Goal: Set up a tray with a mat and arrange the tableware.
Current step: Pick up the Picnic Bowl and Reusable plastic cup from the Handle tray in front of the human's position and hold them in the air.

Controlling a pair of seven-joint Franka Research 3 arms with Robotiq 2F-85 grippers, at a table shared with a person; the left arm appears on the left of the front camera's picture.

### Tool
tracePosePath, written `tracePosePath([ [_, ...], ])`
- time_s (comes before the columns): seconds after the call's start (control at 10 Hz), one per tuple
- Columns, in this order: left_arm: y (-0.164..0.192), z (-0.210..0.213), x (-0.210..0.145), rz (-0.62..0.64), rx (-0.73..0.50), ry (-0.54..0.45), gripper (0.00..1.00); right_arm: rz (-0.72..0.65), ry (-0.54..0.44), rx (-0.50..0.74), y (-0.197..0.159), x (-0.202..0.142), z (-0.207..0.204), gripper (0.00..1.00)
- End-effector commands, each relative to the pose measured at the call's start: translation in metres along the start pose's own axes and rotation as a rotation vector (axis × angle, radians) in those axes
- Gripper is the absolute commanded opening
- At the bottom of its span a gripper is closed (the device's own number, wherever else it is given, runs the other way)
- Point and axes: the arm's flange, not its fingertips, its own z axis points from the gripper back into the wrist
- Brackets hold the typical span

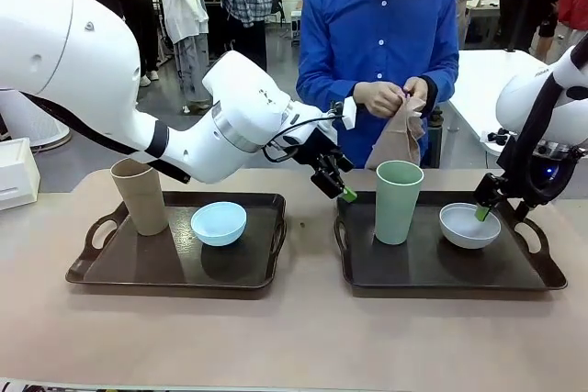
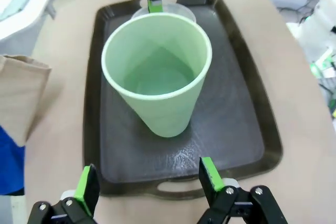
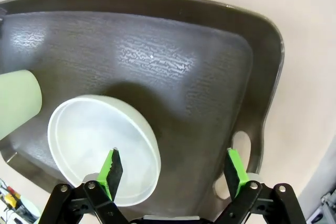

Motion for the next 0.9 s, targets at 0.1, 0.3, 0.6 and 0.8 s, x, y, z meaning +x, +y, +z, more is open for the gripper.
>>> tracePosePath([
  [0.1, 0.001, -0.023, -0.004, 0.001, -0.042, -0.076, 1.0, 0.012, -0.014, 0.024, -0.002, 0.01, -0.009, 1.0],
  [0.3, 0.004, -0.024, -0.002, 0.017, -0.121, -0.119, 1.0, 0.008, -0.013, 0.026, -0.003, 0.011, -0.01, 1.0],
  [0.6, 0.007, -0.033, 0.001, 0.01, -0.17, -0.15, 1.0, 0.013, -0.018, 0.04, 0.0, 0.013, -0.013, 1.0],
  [0.8, 0.011, -0.043, 0.002, 0.002, -0.204, -0.173, 1.0, 0.023, -0.022, 0.044, 0.003, 0.017, -0.015, 0.81],
])
